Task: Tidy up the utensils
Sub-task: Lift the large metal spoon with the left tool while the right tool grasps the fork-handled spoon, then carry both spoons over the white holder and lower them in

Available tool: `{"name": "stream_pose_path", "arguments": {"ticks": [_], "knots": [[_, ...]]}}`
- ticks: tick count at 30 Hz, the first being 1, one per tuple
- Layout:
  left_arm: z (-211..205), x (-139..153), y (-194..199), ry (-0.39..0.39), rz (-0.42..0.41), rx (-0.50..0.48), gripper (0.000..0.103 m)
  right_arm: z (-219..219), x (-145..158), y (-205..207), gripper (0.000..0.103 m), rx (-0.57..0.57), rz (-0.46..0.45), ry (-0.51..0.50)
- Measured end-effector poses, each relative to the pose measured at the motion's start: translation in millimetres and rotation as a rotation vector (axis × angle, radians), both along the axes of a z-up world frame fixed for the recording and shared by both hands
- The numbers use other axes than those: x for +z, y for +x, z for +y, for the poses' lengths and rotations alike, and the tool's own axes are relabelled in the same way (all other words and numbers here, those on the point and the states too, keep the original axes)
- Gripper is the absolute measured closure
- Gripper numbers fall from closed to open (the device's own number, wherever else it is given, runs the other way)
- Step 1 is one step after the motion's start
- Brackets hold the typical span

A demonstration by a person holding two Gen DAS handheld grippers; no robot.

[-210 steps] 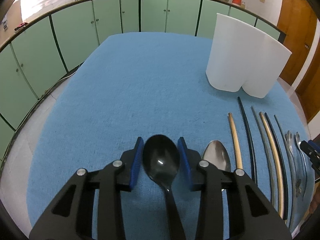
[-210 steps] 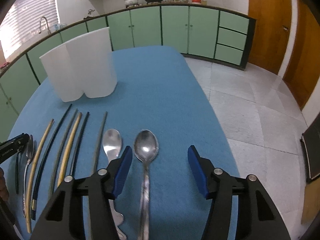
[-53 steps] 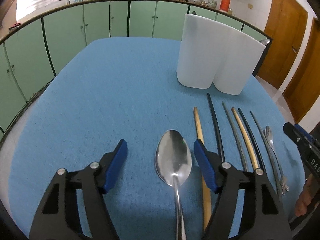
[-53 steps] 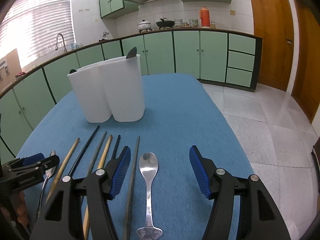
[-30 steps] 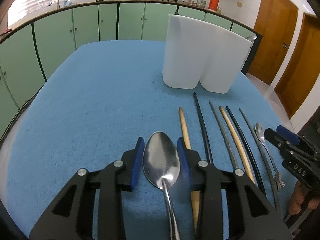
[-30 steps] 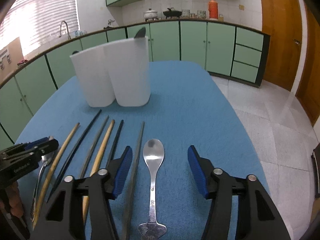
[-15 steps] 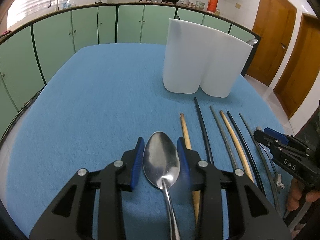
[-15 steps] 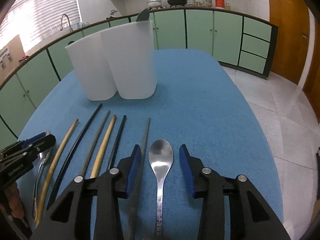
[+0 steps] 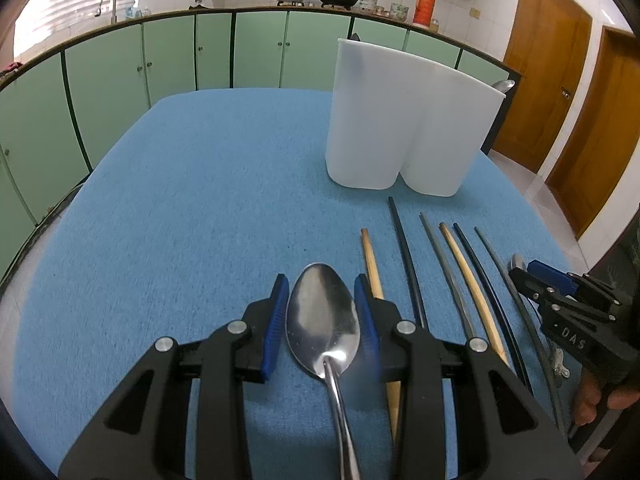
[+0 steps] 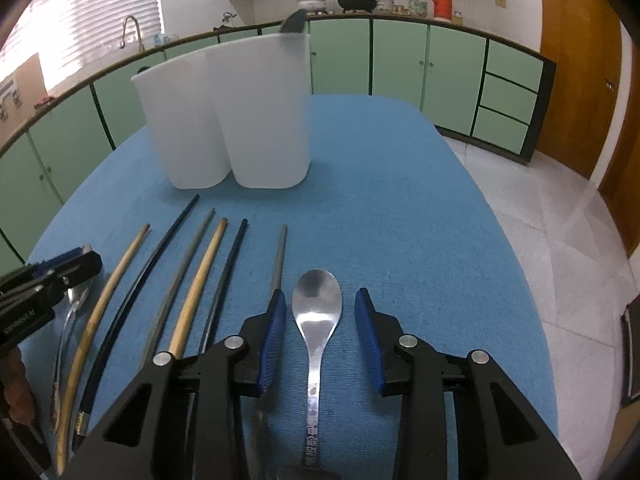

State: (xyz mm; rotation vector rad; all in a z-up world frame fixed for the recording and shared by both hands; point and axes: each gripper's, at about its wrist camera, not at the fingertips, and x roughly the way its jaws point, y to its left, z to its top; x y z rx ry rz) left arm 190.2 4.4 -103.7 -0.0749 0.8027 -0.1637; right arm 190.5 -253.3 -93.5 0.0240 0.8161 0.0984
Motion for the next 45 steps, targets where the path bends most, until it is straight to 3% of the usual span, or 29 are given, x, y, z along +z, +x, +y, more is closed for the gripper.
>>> {"name": "stream_pose_path", "arguments": {"ticks": [4,6,10,18,28,45], "knots": [[0,-1,1,0.000,0.003,-0.002,0.070,4,-1,1,0.068,0.005,0.003,-0.013],[0,0,1,0.000,0.003,-0.003,0.070,5,-1,1,0.077,0.008,0.005,-0.017],[-1,0,1,0.000,0.002,-0.002,0.070,12,0,1,0.077,0.009,0.003,-0.046],[0,8,-5,0.004,-0.032,-0.001,0.070,-1,13,-13,0.077,0.004,-0.053,0.014],[1,33,-22,-0.015,-0.153,-0.006,0.070,-18,52,-45,0.077,0.038,-0.209,0.113],[0,83,-37,-0.044,-0.358,0.003,0.071,-24,117,-65,0.077,0.060,-0.381,0.145]]}}
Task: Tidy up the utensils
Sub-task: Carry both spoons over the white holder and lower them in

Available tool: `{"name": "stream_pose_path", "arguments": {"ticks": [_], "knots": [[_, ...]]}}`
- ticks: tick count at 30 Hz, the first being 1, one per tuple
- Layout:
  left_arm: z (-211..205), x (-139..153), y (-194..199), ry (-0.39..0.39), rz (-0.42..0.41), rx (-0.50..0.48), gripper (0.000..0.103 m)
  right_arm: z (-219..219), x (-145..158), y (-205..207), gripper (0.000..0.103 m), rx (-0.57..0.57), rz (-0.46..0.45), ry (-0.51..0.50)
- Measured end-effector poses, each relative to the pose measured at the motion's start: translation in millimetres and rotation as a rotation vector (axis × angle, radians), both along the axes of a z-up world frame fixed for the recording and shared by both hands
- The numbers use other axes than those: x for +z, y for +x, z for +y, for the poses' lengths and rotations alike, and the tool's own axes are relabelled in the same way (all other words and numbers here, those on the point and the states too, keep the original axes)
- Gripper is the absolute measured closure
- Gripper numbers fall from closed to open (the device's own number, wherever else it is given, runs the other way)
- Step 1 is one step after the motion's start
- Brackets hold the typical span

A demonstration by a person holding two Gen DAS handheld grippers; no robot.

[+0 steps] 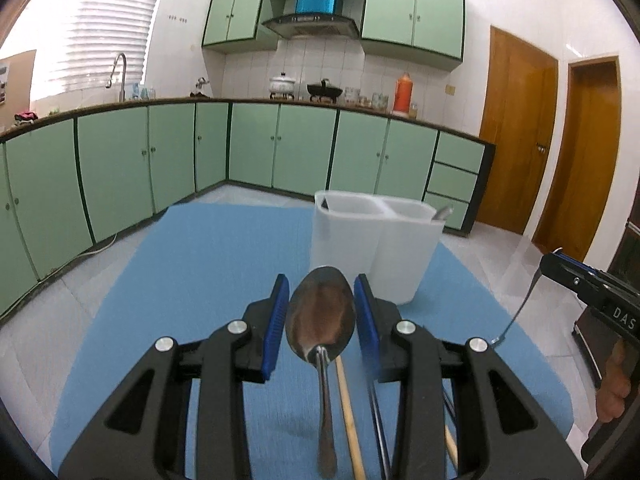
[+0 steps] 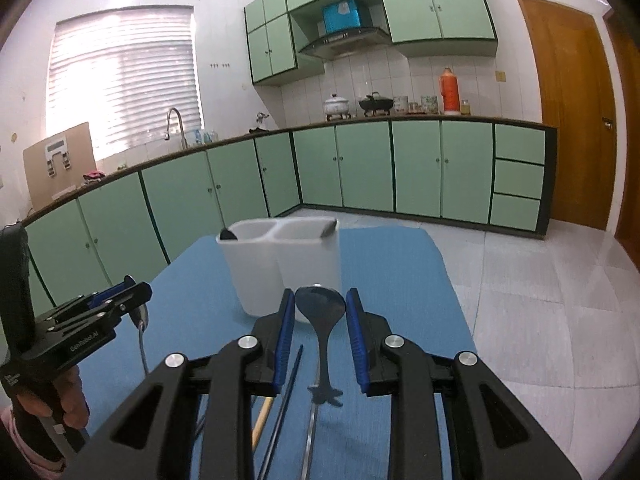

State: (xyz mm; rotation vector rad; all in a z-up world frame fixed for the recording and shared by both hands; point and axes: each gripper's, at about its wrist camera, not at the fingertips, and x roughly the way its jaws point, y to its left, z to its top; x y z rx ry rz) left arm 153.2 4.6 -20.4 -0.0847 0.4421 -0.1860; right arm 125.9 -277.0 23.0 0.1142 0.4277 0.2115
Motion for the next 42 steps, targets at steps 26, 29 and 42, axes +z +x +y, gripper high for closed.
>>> {"name": "stream_pose_path", "arguments": {"ticks": [26,29,42], "knots": [[-27,118,68,-0.106,-0.279,-0.016,0.071,14,90,88,0.077,0.048,-0.152,0.053],[-35,126,80,-0.119,-0.300,-0.012,0.071,16,93,104,0.077,0.040,-0.153,0.060],[-54,85,146,-0.077,-0.201,0.007,0.071,26,49,168,0.077,0.019,-0.032,0.062]]}}
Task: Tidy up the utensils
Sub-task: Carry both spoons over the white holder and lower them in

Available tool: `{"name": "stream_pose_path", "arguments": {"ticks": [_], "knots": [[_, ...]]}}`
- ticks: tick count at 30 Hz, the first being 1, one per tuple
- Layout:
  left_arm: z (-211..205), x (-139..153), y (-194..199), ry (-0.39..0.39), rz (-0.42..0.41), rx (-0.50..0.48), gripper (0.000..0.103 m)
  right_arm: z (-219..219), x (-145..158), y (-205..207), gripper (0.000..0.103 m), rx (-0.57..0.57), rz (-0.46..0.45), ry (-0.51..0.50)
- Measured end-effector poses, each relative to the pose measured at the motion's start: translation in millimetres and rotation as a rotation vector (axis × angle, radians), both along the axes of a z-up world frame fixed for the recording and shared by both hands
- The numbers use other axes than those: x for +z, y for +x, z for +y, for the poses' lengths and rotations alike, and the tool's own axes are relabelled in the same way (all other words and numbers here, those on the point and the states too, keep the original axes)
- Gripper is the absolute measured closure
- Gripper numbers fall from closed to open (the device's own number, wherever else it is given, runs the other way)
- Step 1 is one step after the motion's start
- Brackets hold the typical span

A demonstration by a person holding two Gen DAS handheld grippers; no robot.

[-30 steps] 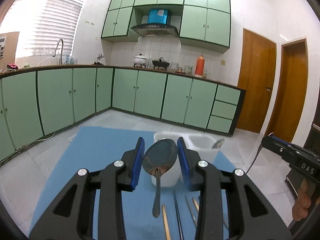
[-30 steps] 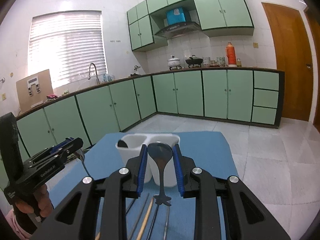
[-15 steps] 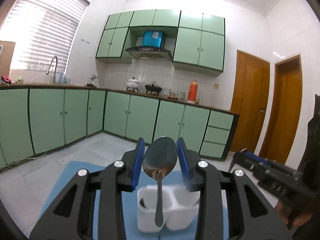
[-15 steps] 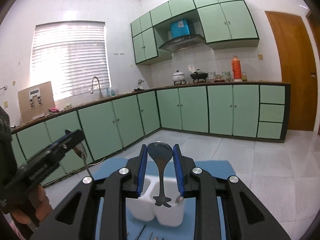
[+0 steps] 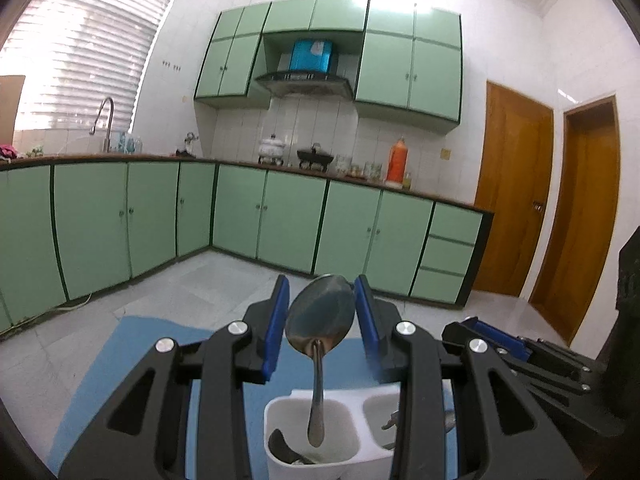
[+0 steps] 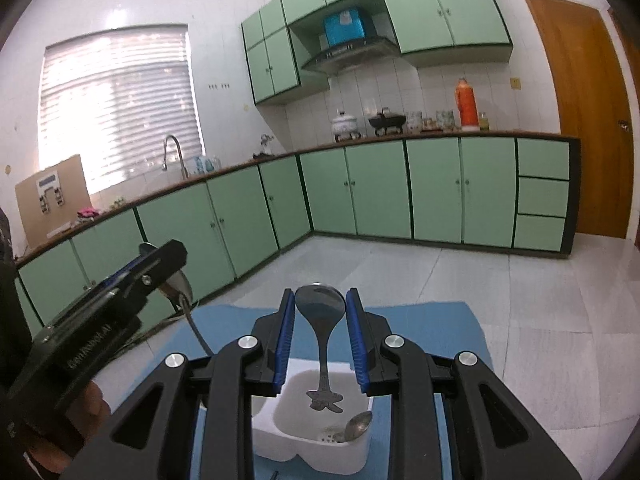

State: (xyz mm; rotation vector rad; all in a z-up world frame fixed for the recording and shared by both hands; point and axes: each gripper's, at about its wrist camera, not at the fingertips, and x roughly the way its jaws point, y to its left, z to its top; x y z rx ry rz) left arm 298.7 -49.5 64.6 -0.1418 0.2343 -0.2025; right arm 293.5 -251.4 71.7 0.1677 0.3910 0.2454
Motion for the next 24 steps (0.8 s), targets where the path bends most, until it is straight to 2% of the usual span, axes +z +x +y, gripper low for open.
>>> {"name": "stream_pose_path", "arguments": {"ticks": [12,22,24], "knots": [[14,-49,24,0.023,0.129,0.016,0.071,10,-38,17,0.077,0.016,0.098,-0.022],[19,-63,29,0.033,0.187,0.022,0.070,9,-49,19,0.077,-0.006,0.129,-0.031],[20,-63,28,0.034,0.188,0.026,0.069,7,-47,18,0.073,-0.015,0.124,-0.026]]}}
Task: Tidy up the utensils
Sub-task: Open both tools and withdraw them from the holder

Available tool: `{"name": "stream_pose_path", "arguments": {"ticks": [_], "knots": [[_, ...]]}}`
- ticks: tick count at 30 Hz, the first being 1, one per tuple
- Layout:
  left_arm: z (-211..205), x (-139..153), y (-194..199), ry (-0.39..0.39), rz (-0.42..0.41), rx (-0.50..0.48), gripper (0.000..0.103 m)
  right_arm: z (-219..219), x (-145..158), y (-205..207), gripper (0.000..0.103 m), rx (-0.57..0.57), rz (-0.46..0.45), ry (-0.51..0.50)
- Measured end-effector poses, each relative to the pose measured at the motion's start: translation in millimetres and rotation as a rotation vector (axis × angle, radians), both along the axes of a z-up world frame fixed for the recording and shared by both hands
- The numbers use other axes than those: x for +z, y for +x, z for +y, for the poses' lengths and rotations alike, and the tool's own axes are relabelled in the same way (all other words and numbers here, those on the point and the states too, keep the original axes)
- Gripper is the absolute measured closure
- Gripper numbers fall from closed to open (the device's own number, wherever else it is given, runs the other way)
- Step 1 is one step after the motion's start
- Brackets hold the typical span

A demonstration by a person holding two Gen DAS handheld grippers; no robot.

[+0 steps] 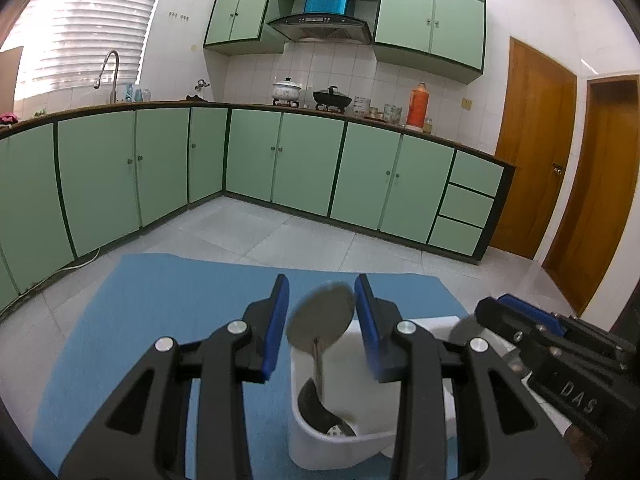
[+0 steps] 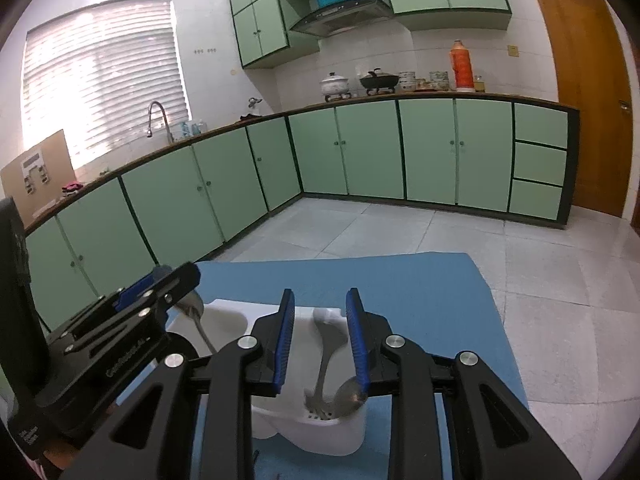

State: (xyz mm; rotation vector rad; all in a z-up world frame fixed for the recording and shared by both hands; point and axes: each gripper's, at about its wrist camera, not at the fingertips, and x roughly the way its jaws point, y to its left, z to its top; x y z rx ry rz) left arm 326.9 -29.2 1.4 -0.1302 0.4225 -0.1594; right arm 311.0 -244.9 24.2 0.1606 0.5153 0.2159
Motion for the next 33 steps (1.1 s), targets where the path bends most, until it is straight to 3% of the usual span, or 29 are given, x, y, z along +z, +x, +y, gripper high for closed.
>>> {"name": "stream_pose_path", "arguments": {"ticks": [5,12,18,24,33], "knots": [[4,5,-7,-0.002,-0.012,0.010,0.057,-9,3,-6,0.064,-0.031,-0.015,0.005],[13,15,-29,-0.018,-0.055,0.031,0.030,-25,9,-25,0.040,-0.089,-0.050,0.008],[21,17,-56,-0.003,-0.079,0.051,0.017,-35,6,-52,0.023,-0.124,-0.068,0.003],[25,14,-88,0.018,-0.084,0.050,0.011,-35,3,-79,0.014,-0.119,-0.077,-0.021],[29,1,-129,0.035,-0.065,0.031,0.006,-25,-4,-118,0.008,-0.106,-0.084,-0.051]]}}
